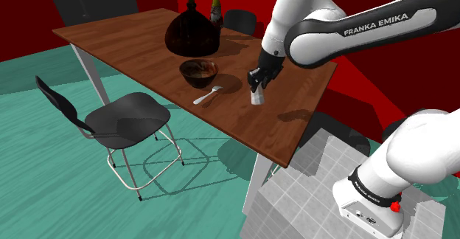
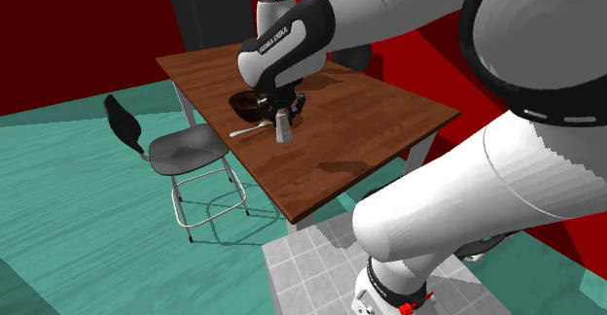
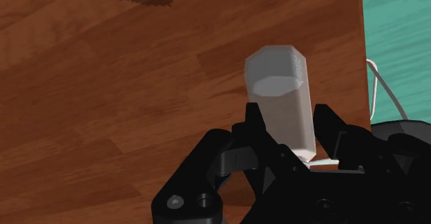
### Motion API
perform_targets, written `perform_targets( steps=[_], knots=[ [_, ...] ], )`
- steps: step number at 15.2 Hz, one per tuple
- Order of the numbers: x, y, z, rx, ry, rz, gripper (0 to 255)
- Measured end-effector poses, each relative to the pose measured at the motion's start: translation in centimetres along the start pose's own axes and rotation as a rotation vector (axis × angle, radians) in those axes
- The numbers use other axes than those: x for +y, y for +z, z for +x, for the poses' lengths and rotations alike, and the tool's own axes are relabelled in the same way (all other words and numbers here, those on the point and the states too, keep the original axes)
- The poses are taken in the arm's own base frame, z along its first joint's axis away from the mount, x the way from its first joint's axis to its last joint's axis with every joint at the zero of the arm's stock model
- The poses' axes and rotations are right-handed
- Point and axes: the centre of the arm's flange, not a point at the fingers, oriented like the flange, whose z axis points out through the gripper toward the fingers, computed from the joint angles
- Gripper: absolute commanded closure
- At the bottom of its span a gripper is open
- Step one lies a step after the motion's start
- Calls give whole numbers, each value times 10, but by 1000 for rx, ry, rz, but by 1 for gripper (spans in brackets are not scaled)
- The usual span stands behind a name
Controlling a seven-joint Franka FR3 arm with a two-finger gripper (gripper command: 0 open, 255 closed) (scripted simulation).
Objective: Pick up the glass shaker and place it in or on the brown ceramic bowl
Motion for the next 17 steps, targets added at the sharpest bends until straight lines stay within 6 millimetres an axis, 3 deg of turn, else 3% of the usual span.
perform_targets(
  steps=[13, 17],
  knots=[
    [2, -66, 13, 0, 0, 0, 255],
    [-7, -64, 52, 0, 0, 0, 255]
  ],
)
